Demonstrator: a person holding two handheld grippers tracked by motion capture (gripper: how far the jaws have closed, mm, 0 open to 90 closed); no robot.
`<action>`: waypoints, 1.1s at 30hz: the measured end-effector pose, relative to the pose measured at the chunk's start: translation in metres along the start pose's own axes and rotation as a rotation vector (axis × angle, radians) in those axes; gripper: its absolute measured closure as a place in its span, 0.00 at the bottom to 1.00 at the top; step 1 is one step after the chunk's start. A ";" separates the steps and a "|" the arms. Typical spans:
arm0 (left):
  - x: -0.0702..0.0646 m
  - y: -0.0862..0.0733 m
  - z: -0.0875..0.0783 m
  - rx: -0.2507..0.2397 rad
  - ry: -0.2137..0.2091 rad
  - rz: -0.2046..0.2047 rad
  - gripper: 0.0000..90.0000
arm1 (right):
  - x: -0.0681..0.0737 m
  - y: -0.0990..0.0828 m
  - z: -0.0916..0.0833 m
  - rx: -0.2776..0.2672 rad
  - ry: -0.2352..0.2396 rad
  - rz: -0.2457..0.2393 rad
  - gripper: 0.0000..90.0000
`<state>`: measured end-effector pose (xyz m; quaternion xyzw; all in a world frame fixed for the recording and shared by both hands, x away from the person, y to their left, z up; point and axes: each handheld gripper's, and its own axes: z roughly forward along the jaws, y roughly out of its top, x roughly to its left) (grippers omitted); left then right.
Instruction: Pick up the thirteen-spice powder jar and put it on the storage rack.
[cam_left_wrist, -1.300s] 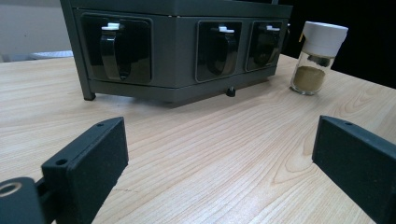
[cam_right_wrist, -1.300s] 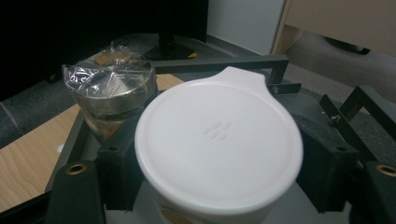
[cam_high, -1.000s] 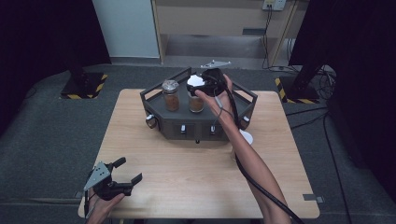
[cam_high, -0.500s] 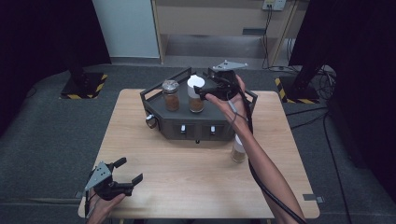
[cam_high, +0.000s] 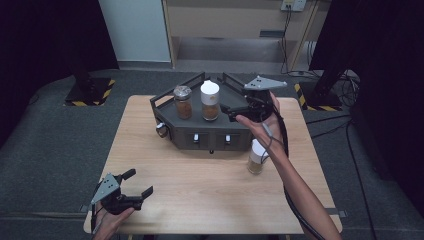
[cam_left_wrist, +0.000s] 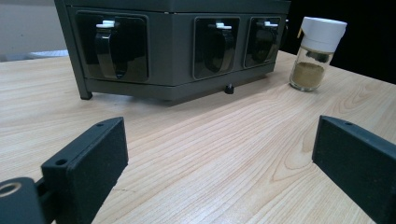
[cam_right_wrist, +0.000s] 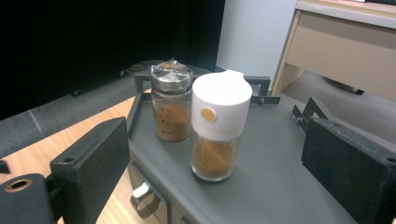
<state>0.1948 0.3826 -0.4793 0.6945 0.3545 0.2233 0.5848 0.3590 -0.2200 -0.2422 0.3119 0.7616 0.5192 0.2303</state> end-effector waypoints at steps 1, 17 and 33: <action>0.000 0.000 0.000 0.001 0.000 0.000 0.03 | 0.000 -0.003 -0.004 -0.006 0.001 -0.003 0.09; 0.000 0.000 0.001 0.006 0.000 -0.003 0.03 | 0.004 -0.054 -0.062 -0.025 -0.012 -0.002 0.08; 0.001 0.000 0.002 0.007 0.000 -0.004 0.03 | 0.007 -0.110 -0.106 -0.032 -0.054 0.014 0.08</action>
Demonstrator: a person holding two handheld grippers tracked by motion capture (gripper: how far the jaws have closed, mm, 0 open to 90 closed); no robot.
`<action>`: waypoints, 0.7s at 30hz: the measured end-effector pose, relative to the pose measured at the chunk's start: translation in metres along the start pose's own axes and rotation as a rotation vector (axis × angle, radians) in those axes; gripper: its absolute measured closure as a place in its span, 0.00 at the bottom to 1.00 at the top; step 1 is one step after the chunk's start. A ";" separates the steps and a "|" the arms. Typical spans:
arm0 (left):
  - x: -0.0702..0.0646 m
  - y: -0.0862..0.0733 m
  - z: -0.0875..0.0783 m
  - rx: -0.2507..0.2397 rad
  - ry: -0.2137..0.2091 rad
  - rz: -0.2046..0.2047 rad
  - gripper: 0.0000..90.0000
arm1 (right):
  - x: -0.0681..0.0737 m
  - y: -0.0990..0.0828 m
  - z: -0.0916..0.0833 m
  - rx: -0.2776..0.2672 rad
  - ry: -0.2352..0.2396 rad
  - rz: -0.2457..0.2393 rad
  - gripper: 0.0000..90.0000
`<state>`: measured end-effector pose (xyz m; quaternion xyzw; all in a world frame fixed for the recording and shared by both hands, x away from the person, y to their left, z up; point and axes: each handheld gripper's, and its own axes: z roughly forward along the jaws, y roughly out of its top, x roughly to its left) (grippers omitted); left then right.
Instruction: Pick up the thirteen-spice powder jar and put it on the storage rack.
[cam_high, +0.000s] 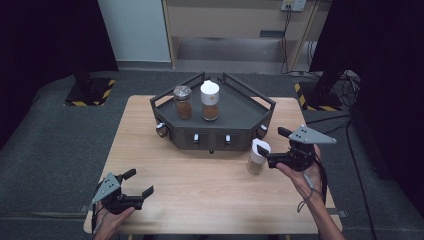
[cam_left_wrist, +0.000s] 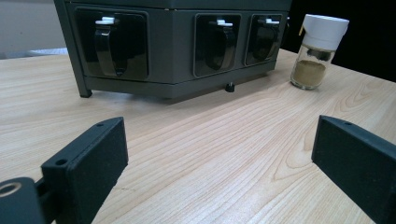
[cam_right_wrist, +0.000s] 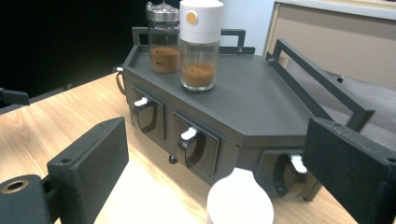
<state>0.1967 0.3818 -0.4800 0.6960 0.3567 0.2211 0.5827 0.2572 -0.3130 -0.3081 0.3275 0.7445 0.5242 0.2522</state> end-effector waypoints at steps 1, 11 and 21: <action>0.000 0.000 0.000 0.001 0.000 0.000 0.03 | 0.000 -0.002 -0.003 0.000 0.000 0.001 0.08; 0.002 -0.001 0.000 -0.005 -0.006 -0.006 0.03 | 0.003 -0.030 -0.021 -0.005 0.003 0.023 0.06; 0.001 0.000 0.001 -0.001 -0.006 0.000 0.03 | 0.003 -0.059 -0.035 -0.001 -0.019 0.042 0.04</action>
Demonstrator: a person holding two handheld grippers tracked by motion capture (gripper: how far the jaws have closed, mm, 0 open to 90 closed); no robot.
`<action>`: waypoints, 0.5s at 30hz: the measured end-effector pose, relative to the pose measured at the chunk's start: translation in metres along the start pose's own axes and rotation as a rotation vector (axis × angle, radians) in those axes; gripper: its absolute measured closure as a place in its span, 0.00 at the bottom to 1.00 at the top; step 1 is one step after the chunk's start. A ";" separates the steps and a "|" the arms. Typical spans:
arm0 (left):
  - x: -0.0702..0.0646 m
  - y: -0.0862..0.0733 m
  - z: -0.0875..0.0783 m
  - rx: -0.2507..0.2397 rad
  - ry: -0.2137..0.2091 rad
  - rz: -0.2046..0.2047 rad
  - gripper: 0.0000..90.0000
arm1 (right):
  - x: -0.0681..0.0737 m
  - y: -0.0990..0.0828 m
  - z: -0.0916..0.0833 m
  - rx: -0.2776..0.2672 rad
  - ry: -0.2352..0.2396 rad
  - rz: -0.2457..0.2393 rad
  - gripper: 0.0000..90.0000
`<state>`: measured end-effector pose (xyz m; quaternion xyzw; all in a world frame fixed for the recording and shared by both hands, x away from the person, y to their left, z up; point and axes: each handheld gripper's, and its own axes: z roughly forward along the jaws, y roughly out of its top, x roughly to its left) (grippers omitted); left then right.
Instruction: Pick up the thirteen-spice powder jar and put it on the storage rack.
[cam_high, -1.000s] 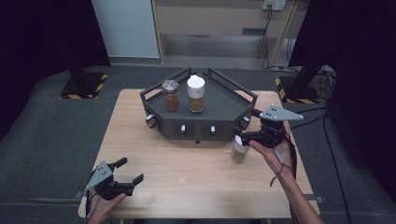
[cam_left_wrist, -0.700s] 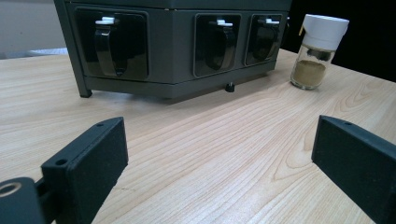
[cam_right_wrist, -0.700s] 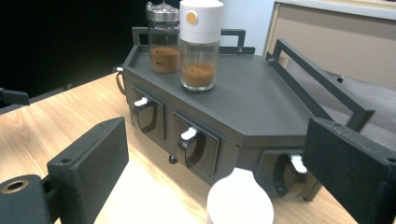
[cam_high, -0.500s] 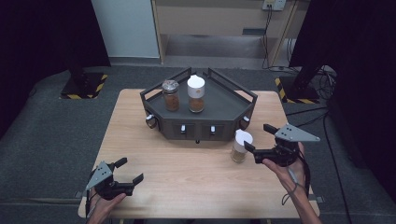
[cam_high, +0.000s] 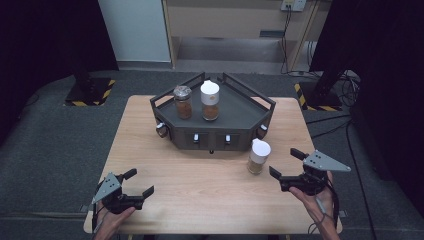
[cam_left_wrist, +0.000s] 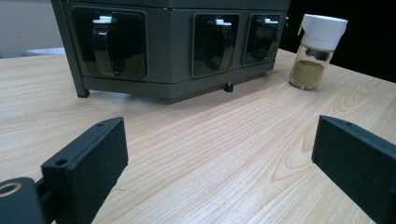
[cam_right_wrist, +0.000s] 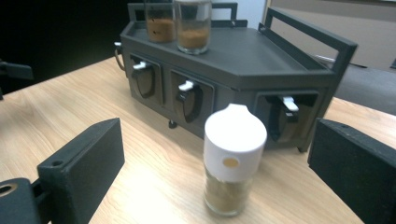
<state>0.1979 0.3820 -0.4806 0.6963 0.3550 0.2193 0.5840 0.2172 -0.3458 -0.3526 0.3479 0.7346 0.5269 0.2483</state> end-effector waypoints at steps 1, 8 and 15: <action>0.000 0.000 0.000 0.000 0.000 -0.001 0.03 | -0.001 -0.004 -0.002 -0.003 0.000 0.005 0.04; 0.001 -0.001 0.000 -0.004 -0.005 -0.002 0.02 | 0.001 -0.022 -0.011 0.000 -0.014 0.025 0.03; 0.002 -0.002 -0.001 -0.009 -0.003 -0.006 0.01 | 0.001 -0.044 -0.017 -0.003 -0.026 0.052 0.04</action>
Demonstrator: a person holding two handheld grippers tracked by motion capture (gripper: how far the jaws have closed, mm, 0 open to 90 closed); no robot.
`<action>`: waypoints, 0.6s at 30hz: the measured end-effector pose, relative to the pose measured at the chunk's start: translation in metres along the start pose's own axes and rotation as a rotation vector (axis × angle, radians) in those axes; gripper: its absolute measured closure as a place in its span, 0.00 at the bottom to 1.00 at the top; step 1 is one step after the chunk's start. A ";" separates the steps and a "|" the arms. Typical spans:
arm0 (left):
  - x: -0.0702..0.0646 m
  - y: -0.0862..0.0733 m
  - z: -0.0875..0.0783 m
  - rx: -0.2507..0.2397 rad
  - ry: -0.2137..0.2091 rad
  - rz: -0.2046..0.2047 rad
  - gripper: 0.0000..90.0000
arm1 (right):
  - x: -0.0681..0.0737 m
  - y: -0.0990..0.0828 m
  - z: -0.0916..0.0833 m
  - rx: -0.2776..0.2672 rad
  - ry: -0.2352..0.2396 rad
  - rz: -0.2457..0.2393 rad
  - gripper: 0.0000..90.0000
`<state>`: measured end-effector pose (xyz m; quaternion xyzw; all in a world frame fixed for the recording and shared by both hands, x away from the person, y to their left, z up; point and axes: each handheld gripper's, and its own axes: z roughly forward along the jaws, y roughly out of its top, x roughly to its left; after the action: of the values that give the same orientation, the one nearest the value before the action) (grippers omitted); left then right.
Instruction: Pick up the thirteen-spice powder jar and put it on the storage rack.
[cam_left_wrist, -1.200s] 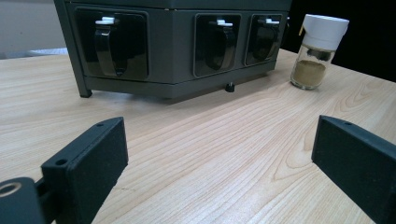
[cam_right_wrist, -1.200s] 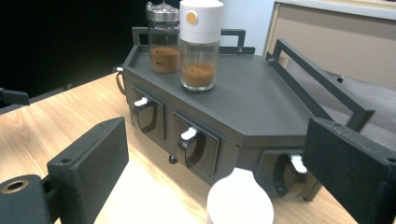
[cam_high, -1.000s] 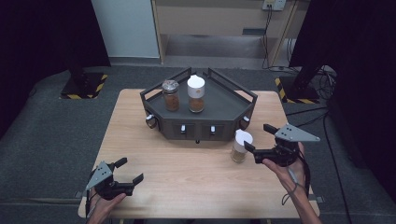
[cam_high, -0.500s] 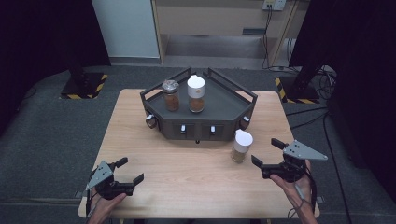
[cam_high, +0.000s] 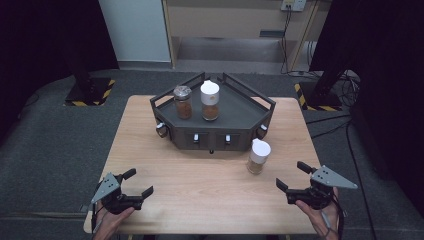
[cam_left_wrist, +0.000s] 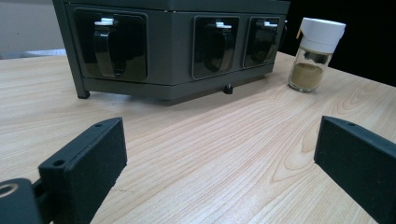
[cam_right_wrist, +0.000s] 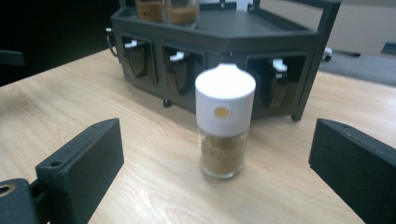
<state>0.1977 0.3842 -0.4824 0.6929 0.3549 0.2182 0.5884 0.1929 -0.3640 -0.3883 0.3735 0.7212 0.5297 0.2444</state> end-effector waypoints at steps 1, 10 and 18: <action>0.000 0.000 0.000 -0.001 0.001 0.001 0.01 | 0.000 -0.003 0.000 -0.002 -0.004 -0.002 0.04; -0.001 0.001 0.000 -0.002 -0.001 0.009 0.00 | -0.002 -0.022 -0.001 -0.017 0.001 0.007 0.04; -0.002 0.001 0.000 -0.009 -0.010 0.018 0.00 | -0.003 -0.033 0.002 -0.026 0.004 -0.001 0.03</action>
<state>0.1963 0.3828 -0.4810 0.6946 0.3447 0.2218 0.5913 0.1869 -0.3700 -0.4199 0.3688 0.7150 0.5397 0.2480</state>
